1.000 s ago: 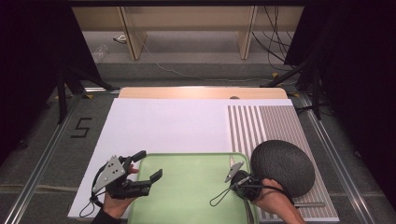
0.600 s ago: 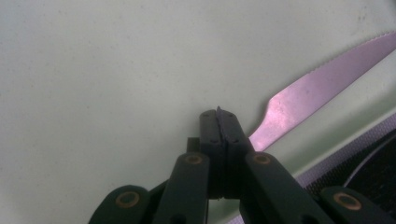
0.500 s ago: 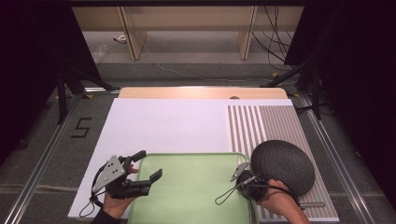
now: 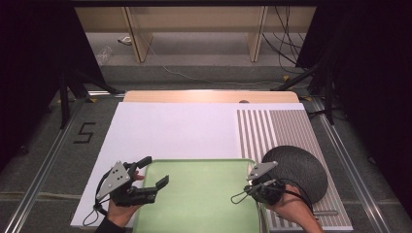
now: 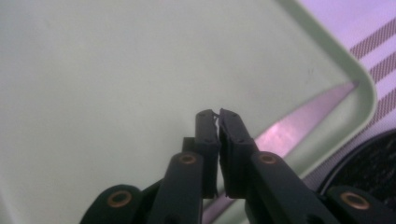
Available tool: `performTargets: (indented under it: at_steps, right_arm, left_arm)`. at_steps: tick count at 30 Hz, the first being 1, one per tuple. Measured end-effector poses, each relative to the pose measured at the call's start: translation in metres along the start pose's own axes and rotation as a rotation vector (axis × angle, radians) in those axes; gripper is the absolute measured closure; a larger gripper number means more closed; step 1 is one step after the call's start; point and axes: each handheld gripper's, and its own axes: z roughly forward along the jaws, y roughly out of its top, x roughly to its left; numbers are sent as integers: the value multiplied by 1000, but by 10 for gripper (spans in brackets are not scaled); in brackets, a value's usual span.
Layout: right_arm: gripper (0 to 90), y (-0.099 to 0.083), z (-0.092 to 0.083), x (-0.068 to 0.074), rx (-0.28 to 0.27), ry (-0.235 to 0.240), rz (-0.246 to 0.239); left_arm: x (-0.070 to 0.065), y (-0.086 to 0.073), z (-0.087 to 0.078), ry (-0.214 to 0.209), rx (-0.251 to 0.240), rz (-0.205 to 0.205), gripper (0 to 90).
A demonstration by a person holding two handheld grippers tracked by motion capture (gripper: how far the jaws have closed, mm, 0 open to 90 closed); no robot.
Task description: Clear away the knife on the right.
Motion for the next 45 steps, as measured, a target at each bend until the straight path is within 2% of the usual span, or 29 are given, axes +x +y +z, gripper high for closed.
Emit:
performTargets:
  at_steps: [1,4,6,8,11,19,24,35,40,45]
  right_arm:
    - [783,0,-2,0,-24,9,8]
    - [723,2,-7,-1,-86,33,41]
    - [610,2,-9,-2,-116,52,68]
    - [552,2,-11,-4,-142,63,95]
    - [489,1,-15,-6,-178,65,129]
    - [375,-5,-27,-15,-312,117,227]
    - [333,-11,-32,-17,-346,124,264]
    - [251,-20,-40,-19,-400,143,310]
    - [221,-26,-40,-21,-391,132,326]
    - [198,-29,-43,-22,-407,131,336]
  left_arm:
    - [0,0,0,0,-1,0,156]
    - [0,0,0,0,-1,-1,156]
    - [0,0,0,0,-1,-2,156]
    - [0,0,0,0,-1,-1,155]
    - [0,0,0,0,-1,-2,156]
    - [0,0,0,-1,-5,-6,155]
    - [0,0,0,-2,-3,-6,155]
    - [0,0,2,-4,-3,-10,155]
    - [1,0,2,-4,-1,-13,156]
    - [1,0,2,-1,-1,-18,155]
